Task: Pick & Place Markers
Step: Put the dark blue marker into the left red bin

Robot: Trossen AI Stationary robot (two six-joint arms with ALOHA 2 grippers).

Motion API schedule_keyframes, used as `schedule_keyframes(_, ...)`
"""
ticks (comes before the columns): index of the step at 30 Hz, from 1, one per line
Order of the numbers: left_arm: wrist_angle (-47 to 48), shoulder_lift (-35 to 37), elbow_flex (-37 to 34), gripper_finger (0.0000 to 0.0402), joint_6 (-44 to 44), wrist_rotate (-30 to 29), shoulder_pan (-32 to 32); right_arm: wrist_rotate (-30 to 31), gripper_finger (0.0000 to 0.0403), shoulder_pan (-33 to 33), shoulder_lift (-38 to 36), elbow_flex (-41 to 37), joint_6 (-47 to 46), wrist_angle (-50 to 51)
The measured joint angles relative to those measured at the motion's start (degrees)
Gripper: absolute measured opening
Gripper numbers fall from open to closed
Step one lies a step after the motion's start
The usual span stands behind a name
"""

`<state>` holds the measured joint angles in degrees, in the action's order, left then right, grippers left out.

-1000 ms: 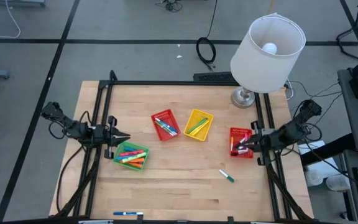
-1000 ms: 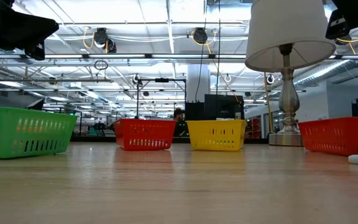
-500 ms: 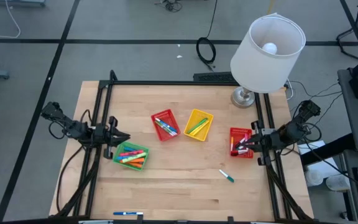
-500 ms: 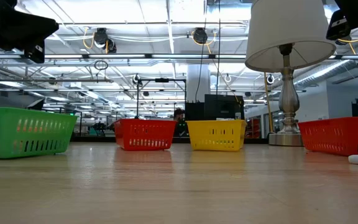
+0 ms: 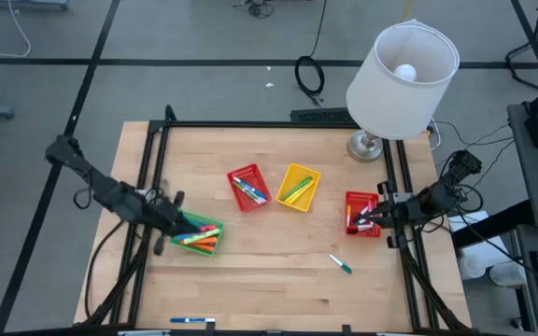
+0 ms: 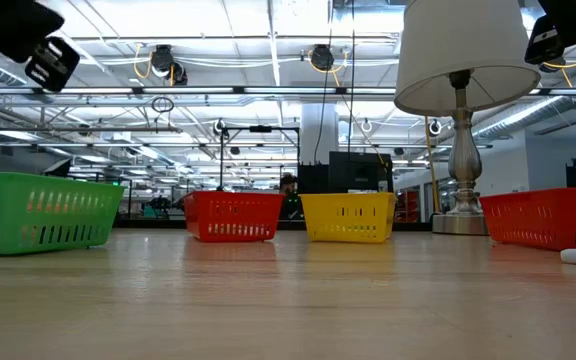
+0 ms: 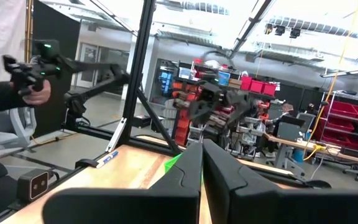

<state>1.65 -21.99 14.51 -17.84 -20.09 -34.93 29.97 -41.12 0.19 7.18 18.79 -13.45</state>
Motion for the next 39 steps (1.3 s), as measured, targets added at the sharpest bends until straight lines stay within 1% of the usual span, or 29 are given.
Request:
schedule_keyframes(4, 10.08, -19.47, 11.63, 0.0003, -4.27, 0.52, -3.70, -0.01, 0.0000, 0.00, 0.00, 0.00, -0.04, -0.05)
schedule_keyframes(9, 26.22, -43.00, 28.13, 0.0004, -13.18, 5.72, -9.62, 0.11, 0.0000, 0.00, 0.00, 0.02, -0.71, -0.06)
schedule_keyframes(12, 33.99, -54.57, 37.19, 0.0005, -18.58, 6.67, -12.74, 0.19, 0.0000, 0.00, 0.00, 0.02, -1.14, -0.05)
schedule_keyframes(15, 40.69, -63.38, 45.02, 0.0005, -25.09, 9.90, -14.64, 0.19, 0.0000, 0.00, 0.01, 0.02, -1.22, -0.02)
schedule_keyframes(17, 43.01, -67.44, 49.45, 0.0009, -28.80, 12.28, -15.68, 0.21, 0.0000, 0.00, 0.06, 0.02, -1.47, -0.03)
schedule_keyframes(19, 43.74, -70.94, 52.77, 0.0020, -31.41, 13.24, -16.75, 0.19, 0.0000, 0.00, 0.07, 0.02, -1.56, -0.01)
schedule_keyframes(24, 43.42, -77.19, 58.58, 0.0075, -36.44, 16.91, -19.37, 0.03, 0.0000, 0.00, 0.07, 0.02, -3.11, -0.05)
schedule_keyframes(32, 43.34, -83.83, 59.94, 0.0188, -45.84, 19.64, -23.96, 0.03, 0.0000, 0.00, 0.07, 0.04, -1.51, -0.05)
schedule_keyframes(36, 40.79, -85.96, 59.94, 0.0225, -44.65, 21.11, -24.53, 0.01, 0.0000, 0.00, 0.07, 0.04, -0.24, -0.06)
schedule_keyframes(39, 38.54, -87.37, 59.94, 0.0239, -42.23, 20.55, -24.38, 0.01, 0.0000, 0.00, 0.07, 0.04, 0.03, -0.59)
